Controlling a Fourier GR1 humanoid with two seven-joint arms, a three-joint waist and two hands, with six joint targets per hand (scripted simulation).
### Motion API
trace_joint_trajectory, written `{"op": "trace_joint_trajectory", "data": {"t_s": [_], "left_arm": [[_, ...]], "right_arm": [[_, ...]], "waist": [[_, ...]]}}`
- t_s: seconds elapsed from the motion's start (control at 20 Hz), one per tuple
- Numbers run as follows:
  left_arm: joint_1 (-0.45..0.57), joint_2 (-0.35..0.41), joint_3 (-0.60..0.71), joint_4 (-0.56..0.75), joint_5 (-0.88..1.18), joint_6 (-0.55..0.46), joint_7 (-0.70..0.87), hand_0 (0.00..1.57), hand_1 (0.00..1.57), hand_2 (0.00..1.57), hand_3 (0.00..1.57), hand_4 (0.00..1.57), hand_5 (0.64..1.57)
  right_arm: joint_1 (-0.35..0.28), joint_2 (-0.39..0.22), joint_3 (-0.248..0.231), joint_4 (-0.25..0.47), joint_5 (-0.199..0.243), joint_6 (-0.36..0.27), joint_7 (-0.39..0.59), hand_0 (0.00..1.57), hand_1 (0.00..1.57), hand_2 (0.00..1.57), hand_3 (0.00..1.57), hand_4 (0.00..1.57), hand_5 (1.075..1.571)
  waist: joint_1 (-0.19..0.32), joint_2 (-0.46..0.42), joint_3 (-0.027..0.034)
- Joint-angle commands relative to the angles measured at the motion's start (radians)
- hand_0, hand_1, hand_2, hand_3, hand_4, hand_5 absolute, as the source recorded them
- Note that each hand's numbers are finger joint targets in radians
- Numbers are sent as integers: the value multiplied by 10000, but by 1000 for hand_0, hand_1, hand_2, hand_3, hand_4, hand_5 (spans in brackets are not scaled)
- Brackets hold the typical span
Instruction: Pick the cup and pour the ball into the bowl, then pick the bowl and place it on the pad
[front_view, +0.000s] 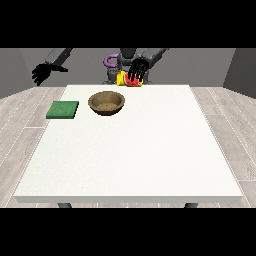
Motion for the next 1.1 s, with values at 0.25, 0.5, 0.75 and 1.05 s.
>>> {"op": "trace_joint_trajectory", "data": {"t_s": [0.25,0.5,0.75,1.05], "left_arm": [[-716,-82,-2274,-938,-1954,-1072,2277,455,455,1571,1571,894,1571],[-854,-83,-2476,-606,-2616,-1551,2248,376,376,1571,1571,835,1569],[-635,-83,-3245,-155,-3297,-2221,2110,48,48,1571,1571,1085,1495],[-1754,-83,-3896,-672,-3998,-4202,1792,614,614,1571,1571,1232,1387]], "right_arm": [[-1356,-249,0,721,118,-502,537,0,0,0,267,0,1530],[-1795,355,455,221,269,-670,590,0,0,0,271,0,1528],[-1844,765,658,68,286,-732,659,0,0,0,276,0,1523],[-2046,670,445,498,162,-851,677,0,0,0,71,0,1519]], "waist": [[161,486,0],[-316,713,-7],[-735,716,-8],[-501,461,0]]}}
